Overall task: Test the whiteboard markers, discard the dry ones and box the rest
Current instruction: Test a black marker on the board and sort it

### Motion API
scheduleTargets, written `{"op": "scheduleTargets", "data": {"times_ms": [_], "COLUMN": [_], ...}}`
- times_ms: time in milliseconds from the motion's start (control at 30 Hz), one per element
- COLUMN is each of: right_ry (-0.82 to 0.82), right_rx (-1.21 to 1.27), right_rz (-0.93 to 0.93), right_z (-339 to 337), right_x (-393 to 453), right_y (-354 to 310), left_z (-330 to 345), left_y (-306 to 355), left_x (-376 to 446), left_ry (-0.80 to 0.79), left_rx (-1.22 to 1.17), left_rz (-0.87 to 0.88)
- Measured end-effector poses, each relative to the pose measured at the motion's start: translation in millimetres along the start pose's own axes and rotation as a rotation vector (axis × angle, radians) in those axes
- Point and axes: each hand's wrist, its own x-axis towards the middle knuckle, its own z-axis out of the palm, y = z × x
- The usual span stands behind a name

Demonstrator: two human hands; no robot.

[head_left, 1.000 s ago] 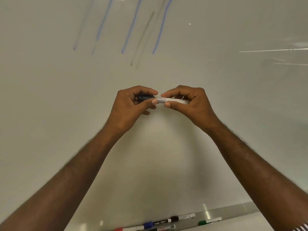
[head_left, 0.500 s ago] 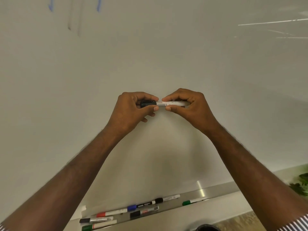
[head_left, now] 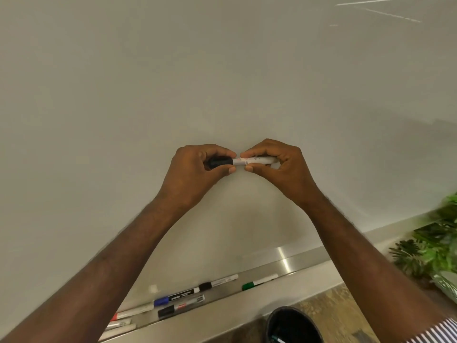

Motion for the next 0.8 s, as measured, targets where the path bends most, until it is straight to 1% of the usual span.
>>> {"op": "scheduleTargets", "data": {"times_ms": [200, 333, 567, 667, 800], "right_ry": [0.04, 0.063, 0.138, 0.182, 0.213], "right_rx": [0.007, -0.021, 0.014, 0.064, 0.117], "right_rz": [0.099, 0.171, 0.315, 0.416, 0.603], "right_z": [-37, -65, -98, -101, -95], "right_x": [-35, -65, -130, -170, -230], "right_y": [37, 64, 118, 147, 186], "left_z": [63, 110, 195, 239, 296], "left_y": [-5, -9, -28, -49, -84], "left_x": [14, 22, 27, 22, 6], "left_ry": [-0.053, -0.128, -0.264, -0.334, -0.47], "left_rx": [0.005, -0.024, -0.036, -0.002, 0.022], "left_rz": [0.021, 0.007, -0.035, -0.066, -0.146]}}
